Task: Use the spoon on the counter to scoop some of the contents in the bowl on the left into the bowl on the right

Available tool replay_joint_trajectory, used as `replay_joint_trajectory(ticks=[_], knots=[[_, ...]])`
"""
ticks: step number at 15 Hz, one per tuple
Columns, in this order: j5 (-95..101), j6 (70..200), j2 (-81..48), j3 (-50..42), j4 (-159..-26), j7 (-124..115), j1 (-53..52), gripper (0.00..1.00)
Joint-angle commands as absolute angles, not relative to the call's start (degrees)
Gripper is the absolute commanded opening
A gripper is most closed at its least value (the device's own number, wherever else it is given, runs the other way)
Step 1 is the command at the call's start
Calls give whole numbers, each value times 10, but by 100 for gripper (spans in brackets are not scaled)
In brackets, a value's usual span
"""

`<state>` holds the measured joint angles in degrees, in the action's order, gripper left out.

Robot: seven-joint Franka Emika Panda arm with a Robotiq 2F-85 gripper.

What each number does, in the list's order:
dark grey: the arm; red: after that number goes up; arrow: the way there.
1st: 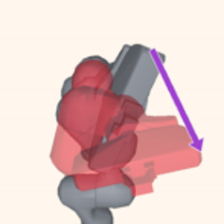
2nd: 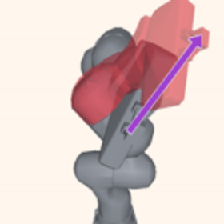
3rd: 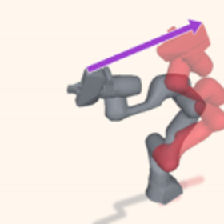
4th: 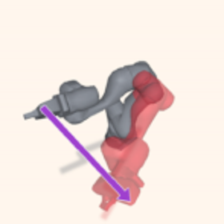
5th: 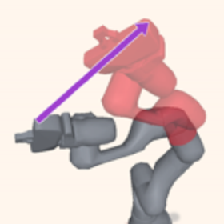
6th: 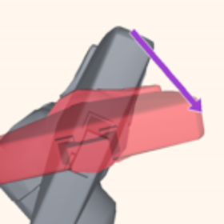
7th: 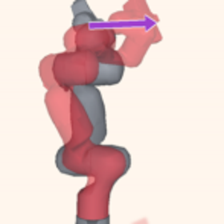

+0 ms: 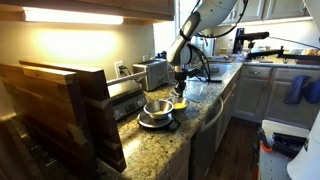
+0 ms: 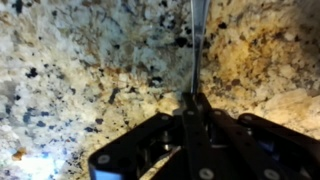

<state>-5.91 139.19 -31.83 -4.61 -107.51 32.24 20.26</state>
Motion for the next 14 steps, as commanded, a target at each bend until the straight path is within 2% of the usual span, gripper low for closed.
replay_joint_trajectory(ticks=[1, 14], knots=[[-58, 1367, -308, -38, -1083, 313, 209, 6], [-31, 1354, -186, -40, -1160, 329, 191, 7]])
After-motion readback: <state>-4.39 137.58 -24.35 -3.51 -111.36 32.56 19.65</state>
